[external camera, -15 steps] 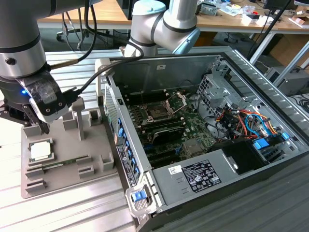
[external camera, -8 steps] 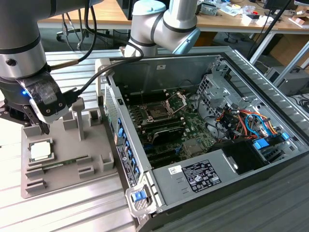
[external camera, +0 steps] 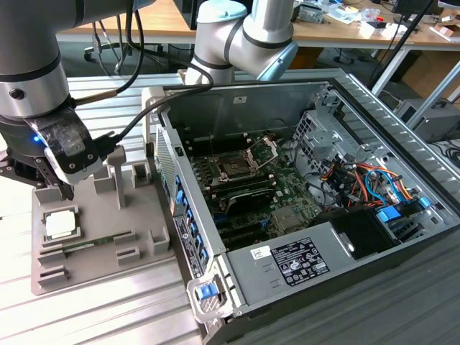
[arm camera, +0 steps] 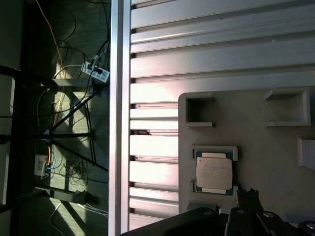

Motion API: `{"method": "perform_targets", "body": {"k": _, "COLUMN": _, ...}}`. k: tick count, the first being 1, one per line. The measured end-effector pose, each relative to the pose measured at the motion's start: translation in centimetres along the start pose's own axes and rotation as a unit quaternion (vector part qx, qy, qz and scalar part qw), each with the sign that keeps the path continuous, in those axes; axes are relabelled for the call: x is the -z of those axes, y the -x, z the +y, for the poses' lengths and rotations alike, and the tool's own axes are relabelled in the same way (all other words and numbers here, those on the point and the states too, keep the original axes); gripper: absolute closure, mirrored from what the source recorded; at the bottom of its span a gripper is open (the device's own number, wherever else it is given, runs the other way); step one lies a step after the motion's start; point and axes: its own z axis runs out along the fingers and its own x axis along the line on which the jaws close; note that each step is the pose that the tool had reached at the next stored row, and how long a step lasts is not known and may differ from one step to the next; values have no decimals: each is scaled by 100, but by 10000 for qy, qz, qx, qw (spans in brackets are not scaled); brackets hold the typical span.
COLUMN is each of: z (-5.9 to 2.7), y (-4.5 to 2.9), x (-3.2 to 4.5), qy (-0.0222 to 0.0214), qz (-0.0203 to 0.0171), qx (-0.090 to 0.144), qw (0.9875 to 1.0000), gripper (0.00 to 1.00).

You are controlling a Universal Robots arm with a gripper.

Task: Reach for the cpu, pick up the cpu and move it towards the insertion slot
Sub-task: 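Pick up the cpu and move it towards the insertion slot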

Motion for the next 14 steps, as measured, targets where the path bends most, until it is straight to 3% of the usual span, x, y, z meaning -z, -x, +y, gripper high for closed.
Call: {"method": "perform_targets", "body": {"k": 14, "z": -1, "y": -2, "x": -29, "qy": 0, "qz": 0, "qx": 0, "qw": 10000, "gripper": 89}}
